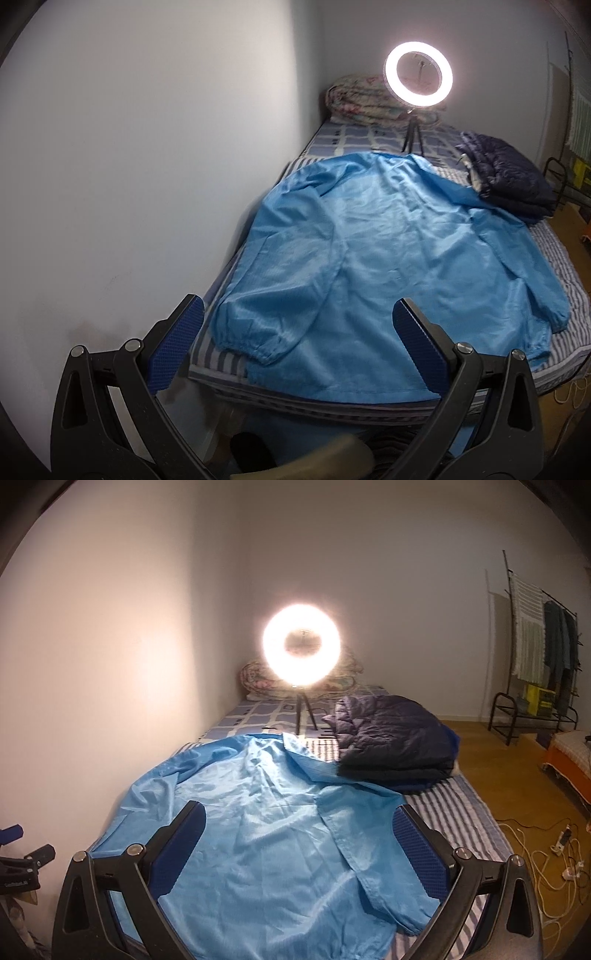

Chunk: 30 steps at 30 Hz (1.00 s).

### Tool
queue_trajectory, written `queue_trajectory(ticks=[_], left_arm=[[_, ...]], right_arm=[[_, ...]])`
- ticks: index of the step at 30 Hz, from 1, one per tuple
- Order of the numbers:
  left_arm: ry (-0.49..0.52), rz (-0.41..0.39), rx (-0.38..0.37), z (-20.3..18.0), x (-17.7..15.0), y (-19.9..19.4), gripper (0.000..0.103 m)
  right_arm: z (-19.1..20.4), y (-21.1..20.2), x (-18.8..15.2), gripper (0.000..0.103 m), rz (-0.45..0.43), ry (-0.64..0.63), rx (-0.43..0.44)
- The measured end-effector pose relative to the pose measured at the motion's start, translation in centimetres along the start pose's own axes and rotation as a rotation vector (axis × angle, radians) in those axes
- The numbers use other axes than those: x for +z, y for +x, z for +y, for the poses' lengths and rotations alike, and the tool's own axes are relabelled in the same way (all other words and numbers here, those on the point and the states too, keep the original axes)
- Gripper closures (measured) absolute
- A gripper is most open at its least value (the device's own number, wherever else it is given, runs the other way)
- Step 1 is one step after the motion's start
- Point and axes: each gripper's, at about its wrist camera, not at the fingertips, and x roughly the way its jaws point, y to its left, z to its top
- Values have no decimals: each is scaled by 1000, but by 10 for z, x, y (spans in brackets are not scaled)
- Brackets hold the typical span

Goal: Fold large clothes

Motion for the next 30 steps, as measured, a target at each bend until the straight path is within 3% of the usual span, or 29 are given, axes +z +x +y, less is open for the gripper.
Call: queue_trajectory(ticks=[10, 21, 28, 30], left_arm=[[1, 8, 11, 14, -4, 20, 0], [-18, 42, 11, 21, -6, 44, 1], [-79, 101, -21, 45, -19, 66, 20], [-127, 133, -43, 57, -26, 74, 25]], right_arm=[[30, 32, -3, 5, 40, -35, 67], [48, 63, -5, 22, 111, -66, 136], [74, 89, -10, 35, 162, -102, 234], [83, 101, -13, 46, 196, -104, 276]])
